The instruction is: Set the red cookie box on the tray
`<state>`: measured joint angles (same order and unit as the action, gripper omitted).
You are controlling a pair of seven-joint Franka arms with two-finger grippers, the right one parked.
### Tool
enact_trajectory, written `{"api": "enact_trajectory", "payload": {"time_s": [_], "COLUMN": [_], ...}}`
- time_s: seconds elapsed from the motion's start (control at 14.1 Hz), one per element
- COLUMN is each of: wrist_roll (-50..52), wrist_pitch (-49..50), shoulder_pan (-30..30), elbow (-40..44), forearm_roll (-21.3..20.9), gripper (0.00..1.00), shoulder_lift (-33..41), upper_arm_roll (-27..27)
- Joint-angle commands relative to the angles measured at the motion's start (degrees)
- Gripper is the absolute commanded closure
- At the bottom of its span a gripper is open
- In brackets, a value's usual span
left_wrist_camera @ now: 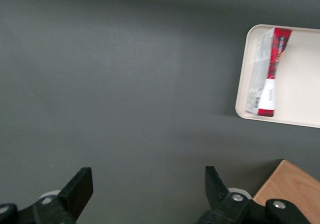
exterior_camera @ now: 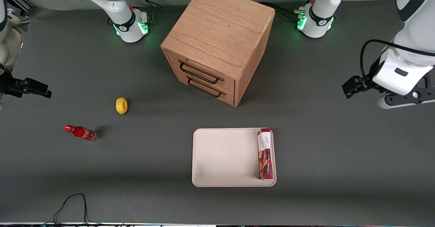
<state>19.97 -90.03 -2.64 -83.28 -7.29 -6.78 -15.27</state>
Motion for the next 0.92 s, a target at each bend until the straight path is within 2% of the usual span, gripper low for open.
{"api": "enact_trajectory", "payload": {"time_s": [0.0,0.28,0.42,0.57,0.85], "wrist_roll": [-3.8,-7.0,-9.0,-12.0,-11.5], "wrist_pitch": [-2.3,-4.8,-4.8,-4.8,-4.8], "shoulder_pan": [-3.2,0.7,1.8,3.2,3.1], "elbow": [-5.5,-8.7,-8.7,-8.7,-8.2], "forearm_roll": [1.3,4.2,4.4,7.1,7.6], "gripper": [0.00,0.00,0.00,0.00,0.00], "shoulder_lift": [4.1,6.4,6.3,6.3,5.9], "upper_arm_roll": [0.0,8.5,10.2,13.5,14.0]}}
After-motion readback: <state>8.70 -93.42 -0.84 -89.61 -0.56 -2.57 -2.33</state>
